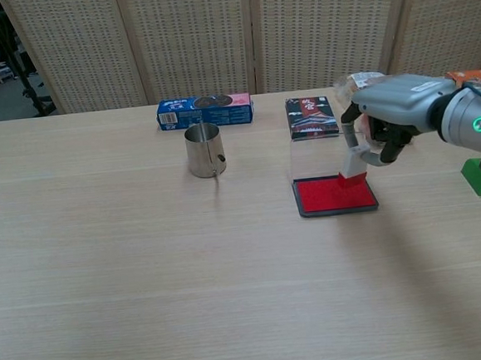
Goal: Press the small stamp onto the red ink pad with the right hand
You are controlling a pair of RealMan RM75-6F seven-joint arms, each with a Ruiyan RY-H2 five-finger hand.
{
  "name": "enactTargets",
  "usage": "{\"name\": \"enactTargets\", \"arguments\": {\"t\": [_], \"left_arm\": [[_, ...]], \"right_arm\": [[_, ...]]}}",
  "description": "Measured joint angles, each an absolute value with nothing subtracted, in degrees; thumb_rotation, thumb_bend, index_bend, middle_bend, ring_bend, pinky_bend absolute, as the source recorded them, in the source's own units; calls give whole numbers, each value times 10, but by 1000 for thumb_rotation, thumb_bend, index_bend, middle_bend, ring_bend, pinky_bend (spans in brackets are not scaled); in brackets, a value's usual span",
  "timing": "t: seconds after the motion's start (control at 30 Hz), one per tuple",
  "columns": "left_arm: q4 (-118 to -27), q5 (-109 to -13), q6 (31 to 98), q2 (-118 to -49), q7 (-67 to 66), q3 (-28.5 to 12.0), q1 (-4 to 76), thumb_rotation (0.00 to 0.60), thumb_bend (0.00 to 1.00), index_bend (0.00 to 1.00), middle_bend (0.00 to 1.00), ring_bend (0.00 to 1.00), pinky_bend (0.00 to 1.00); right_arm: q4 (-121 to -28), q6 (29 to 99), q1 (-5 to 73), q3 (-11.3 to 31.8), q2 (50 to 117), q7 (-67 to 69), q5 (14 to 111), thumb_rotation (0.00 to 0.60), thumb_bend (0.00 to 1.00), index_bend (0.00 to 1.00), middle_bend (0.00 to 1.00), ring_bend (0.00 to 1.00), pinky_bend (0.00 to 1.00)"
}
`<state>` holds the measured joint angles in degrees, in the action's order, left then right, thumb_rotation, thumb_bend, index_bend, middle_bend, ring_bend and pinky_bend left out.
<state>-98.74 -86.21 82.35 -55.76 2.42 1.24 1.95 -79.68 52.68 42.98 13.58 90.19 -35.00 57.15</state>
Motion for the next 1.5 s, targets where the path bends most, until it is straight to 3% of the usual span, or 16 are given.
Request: {"name": "enactTargets", "arguments": {"t": [0.43, 1.5], "left_arm": [[-985, -849, 809, -554, 34, 9, 27, 600, 0, 0, 0, 0, 0], [-985, -846, 805, -552, 43, 11, 29, 600, 0, 0, 0, 0, 0]], "right_arm": [[-721, 533, 463, 144, 972, -374, 507, 600, 555, 535, 1000, 1000, 1000], [-675, 537, 472, 126, 1014, -363, 487, 600, 569, 535, 1000, 1000, 1000]]}}
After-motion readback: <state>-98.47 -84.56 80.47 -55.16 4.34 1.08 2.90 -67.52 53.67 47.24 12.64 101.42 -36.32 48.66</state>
